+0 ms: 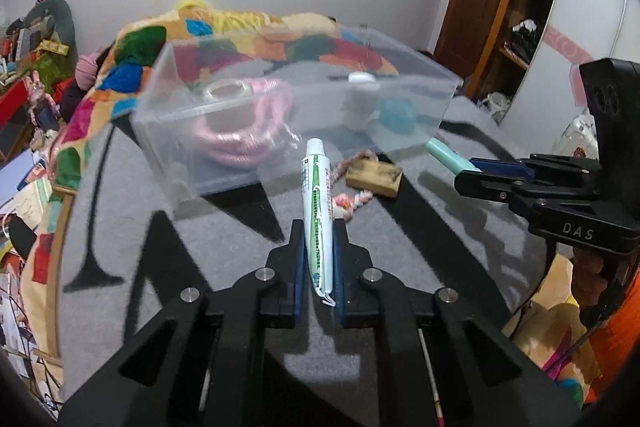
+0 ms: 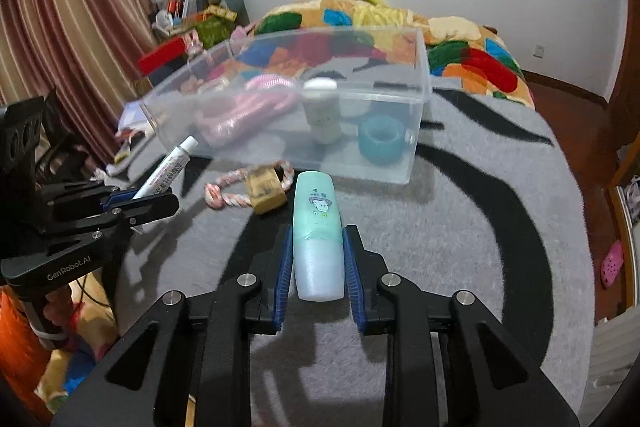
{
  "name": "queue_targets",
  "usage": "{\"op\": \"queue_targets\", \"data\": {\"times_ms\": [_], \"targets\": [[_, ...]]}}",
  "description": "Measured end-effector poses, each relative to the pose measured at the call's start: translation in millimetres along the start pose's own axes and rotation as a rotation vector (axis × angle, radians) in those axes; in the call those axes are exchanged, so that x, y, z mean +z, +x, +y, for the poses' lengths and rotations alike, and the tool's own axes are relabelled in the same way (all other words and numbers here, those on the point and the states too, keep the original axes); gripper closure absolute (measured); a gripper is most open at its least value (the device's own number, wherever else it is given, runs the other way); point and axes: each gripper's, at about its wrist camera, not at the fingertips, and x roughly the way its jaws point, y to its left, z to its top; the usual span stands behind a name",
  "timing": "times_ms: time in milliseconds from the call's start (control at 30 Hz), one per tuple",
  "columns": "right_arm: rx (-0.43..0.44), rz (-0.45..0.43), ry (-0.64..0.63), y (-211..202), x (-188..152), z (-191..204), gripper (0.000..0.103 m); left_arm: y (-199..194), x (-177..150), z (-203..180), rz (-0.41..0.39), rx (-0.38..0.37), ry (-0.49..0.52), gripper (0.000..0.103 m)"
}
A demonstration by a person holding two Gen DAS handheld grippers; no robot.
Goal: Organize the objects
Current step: 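Lower the toothpaste tube and green bottle into the box and open both grippers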
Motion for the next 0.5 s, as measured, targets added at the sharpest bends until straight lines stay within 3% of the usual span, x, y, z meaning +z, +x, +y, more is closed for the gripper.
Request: {"op": "queue_targets", "data": {"times_ms": [233, 500], "targets": [[-0.029, -0.099, 0.002, -22.8, 28.8, 6.2, 0.080, -29.4, 23.5, 10.7, -0.097, 0.022, -0.001, 0.092], [-0.063, -0.191, 0.029, -28.9, 73.5, 2.7, 0.080, -25.1, 61.0, 21.2, -0.147, 0.023, -0.023, 0.092]]}}
